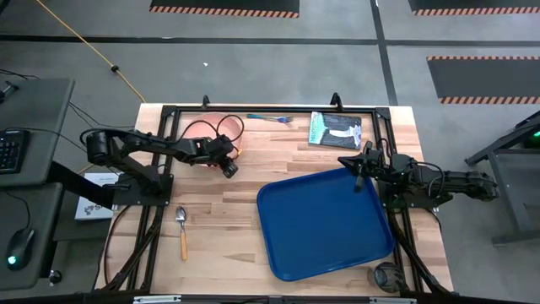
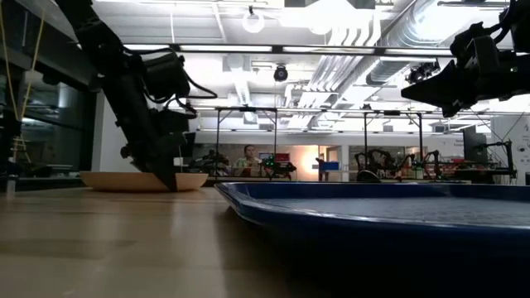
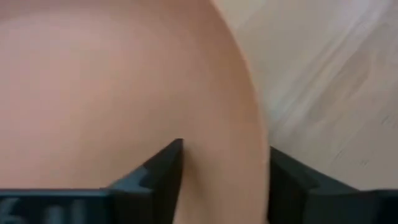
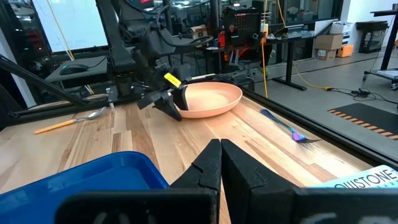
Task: Pick and place plate/cup/fork/spoon on tray
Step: Put the orange plate on the blue table tray
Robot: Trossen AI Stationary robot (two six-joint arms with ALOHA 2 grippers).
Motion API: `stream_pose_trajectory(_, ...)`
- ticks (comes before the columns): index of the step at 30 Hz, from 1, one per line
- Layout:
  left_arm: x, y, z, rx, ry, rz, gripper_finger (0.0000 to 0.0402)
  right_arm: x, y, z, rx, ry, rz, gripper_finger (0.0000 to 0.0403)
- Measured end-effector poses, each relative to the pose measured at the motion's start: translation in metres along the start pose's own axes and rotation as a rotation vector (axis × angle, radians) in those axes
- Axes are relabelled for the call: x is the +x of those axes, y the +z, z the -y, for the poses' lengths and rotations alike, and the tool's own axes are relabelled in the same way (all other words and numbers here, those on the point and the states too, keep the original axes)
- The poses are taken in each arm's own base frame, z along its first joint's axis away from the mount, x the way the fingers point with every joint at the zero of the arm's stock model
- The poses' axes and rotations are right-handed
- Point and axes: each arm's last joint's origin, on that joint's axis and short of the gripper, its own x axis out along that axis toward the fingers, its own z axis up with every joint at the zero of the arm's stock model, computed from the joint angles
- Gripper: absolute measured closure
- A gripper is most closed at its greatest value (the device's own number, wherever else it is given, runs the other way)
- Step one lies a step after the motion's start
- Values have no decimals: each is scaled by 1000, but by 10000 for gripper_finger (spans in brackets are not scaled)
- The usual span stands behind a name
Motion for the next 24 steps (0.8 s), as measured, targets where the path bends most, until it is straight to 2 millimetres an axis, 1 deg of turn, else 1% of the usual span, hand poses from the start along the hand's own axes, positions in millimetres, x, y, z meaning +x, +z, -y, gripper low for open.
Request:
stream_pose_trajectory(4,-1,-1,4,62,21,10,359,0,0,0,0,0,0,400)
stream_pose_trajectory(5,-3,0,6,85,41,16,377,0,0,0,0,0,0,400)
stream_pose_trajectory(6,-5,0,8,106,58,21,385,0,0,0,0,0,0,400)
stream_pose_trajectory(9,-16,4,18,190,102,21,382,0,0,0,0,0,0,400)
stream_pose_trajectory(13,-43,24,42,301,68,121,397,0,0,0,0,0,0,400)
stream_pose_trajectory(19,-90,45,92,564,-13,329,398,0,0,0,0,0,0,400)
stream_pose_trajectory(24,-119,42,135,816,-124,490,399,0,0,0,0,0,0,400)
